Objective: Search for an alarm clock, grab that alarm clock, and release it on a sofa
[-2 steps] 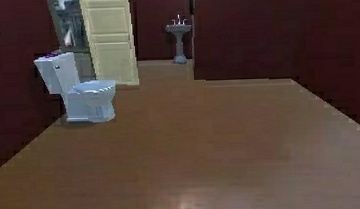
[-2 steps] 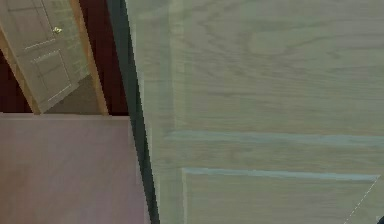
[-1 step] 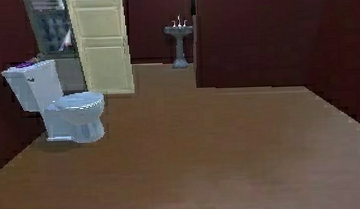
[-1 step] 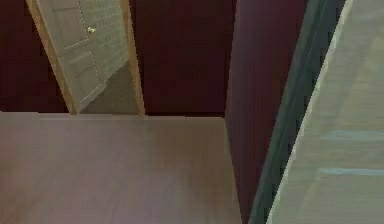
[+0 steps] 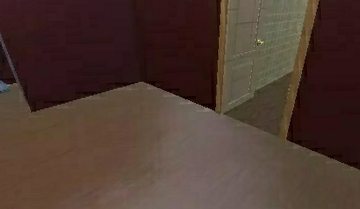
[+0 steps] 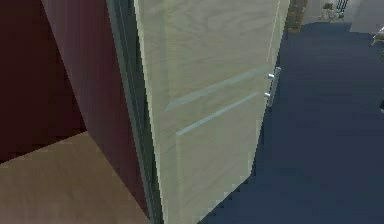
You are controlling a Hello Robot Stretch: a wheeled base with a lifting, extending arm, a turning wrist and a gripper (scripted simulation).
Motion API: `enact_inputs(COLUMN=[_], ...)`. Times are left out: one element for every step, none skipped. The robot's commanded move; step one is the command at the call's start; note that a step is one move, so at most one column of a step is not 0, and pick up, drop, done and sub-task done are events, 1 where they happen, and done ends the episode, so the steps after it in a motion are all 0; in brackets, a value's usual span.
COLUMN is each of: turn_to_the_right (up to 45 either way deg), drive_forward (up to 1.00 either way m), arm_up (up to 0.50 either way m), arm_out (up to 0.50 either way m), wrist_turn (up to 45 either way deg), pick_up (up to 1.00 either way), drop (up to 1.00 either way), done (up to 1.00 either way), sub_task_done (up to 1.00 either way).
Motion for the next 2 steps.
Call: enact_inputs(turn_to_the_right=[3.0,0.0], drive_forward=[0.00,0.45], arm_up=[0.00,0.00], arm_out=[0.00,0.00], wrist_turn=[0.0,0.0], pick_up=[0.00,0.00], drop=[0.00,0.00], done=[0.00,0.00], sub_task_done=[0.00,0.00])
